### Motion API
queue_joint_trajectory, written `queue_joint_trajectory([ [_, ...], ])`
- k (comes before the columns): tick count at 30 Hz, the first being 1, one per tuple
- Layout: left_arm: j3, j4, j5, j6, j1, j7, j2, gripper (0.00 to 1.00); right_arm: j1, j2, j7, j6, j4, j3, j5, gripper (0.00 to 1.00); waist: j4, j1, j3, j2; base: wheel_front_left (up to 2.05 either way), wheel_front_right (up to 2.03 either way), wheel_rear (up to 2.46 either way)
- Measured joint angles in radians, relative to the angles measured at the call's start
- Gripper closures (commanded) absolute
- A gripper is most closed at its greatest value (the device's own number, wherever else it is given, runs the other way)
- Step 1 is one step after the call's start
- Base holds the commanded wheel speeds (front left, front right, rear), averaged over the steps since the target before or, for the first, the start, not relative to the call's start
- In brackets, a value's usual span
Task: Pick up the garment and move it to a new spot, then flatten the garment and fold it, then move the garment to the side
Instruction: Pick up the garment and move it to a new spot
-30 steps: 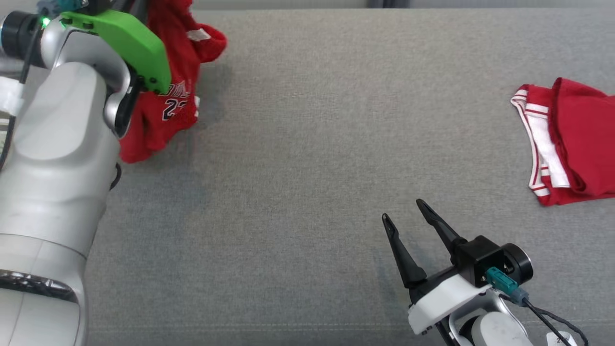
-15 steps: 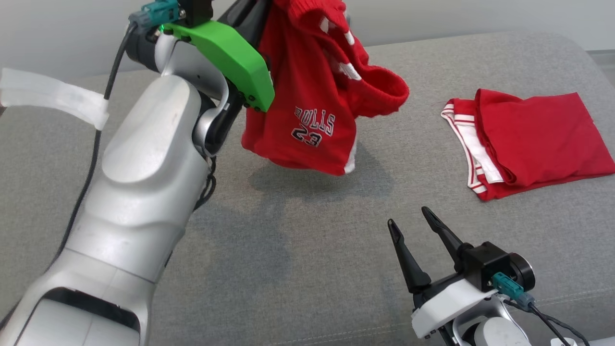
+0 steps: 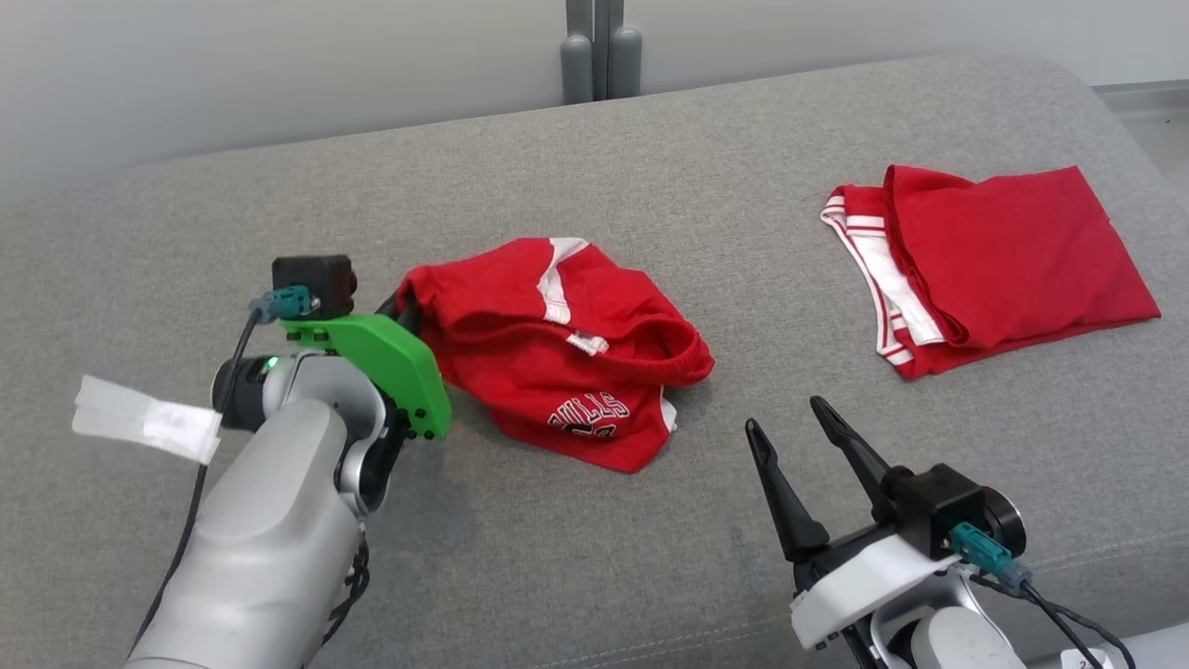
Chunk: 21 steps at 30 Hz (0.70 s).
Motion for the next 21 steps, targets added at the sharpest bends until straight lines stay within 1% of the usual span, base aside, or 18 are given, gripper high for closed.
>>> queue_joint_trajectory([
  [1,0.003,0.017,-0.004,0.01,0.009,-0.006,0.002,0.95,-0.002,0.0,-0.002,0.0,0.002,-0.002,0.0,0.0,-0.001,0.0,0.0,0.0,0.0,0.0,0.0],
  [2,0.004,0.038,-0.005,0.016,0.016,-0.007,0.005,0.53,-0.004,0.0,-0.002,0.0,0.005,-0.004,0.001,0.0,-0.002,0.0,0.0,0.0,0.0,0.0,0.0],
  [3,0.004,0.057,-0.006,0.02,0.024,-0.006,0.009,0.53,-0.007,0.0,-0.004,0.0,0.008,-0.006,0.002,0.0,-0.002,0.0001,-0.001,0.0,0.0,0.0,0.0],
  [4,0.004,0.076,-0.006,0.025,0.033,-0.006,0.015,0.0,-0.01,0.0,-0.006,0.0,0.011,-0.007,0.002,0.0,-0.002,0.0,-0.003,0.0,0.0,0.0,0.0],
  [9,0.002,0.153,-0.005,0.043,0.072,-0.013,0.035,0.0,-0.013,0.0,-0.012,0.0,0.023,-0.014,0.009,0.0,-0.003,0.0,-0.022,0.0,0.0,0.0,0.0],
  [13,-0.014,0.18,-0.006,0.026,0.104,0.017,0.041,0.0,-0.004,0.0,-0.019,0.0,0.03,-0.023,0.013,0.0,0.003,0.0,-0.043,0.0,0.0,0.0,0.0],
  [17,-0.03,0.134,-0.001,0.004,0.104,0.001,0.039,0.0,0.011,0.0,-0.02,0.0,0.034,-0.034,0.016,0.0,0.016,0.0,-0.064,0.0,0.0,0.0,0.0],
  [21,-0.062,0.065,0.025,-0.004,0.102,-0.002,0.026,0.0,0.022,0.0,-0.02,0.0,0.034,-0.039,0.017,0.0,0.028,0.0,-0.079,0.0,0.0,0.0,0.0],
])
